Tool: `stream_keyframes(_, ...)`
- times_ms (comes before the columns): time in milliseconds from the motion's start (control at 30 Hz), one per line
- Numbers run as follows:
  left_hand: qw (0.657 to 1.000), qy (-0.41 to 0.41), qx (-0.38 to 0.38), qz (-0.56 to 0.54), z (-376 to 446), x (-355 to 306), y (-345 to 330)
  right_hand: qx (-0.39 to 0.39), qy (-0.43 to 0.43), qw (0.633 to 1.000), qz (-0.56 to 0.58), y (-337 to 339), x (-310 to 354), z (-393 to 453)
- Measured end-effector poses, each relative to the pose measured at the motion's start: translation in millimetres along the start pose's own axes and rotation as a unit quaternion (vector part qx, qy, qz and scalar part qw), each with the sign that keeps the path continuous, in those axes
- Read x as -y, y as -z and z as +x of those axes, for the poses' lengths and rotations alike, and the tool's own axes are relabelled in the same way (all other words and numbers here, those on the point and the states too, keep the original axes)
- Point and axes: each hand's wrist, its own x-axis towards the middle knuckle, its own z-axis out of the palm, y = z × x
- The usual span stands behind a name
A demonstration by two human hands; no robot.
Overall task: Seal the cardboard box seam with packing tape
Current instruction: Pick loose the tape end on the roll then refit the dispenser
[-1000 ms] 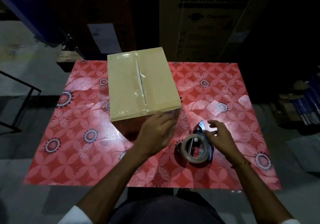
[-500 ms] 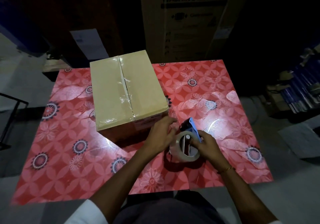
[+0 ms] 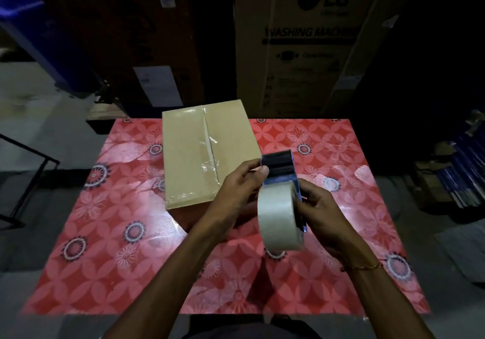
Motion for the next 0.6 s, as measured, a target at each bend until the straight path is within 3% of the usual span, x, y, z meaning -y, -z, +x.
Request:
stream_keyframes(100,0.996,0.027,0.016,-0.083,-0.7,-4.3,14.3,0.011,0.009,1.0,0.018,-22.7,12.7,14.4)
stream_keyframes(233,0.987,0.048,-0.065,-0.138,-0.2,-13.4,42.0,0.018,0.008,1.0,0.008,-53.3,21.0,37.5)
stream_keyframes(467,0.989,0.04,-0.123,-0.064,5.9,-15.5,78.9,0.048,0.029,0.991,-0.122,-71.6,16.3,61.5)
stream_keyframes(600,0.99,0.044,-0.119,-0.057,6.4,-11.2,93.1,0.008,0.024,0.995,-0.093,-63.7,29.1,79.6)
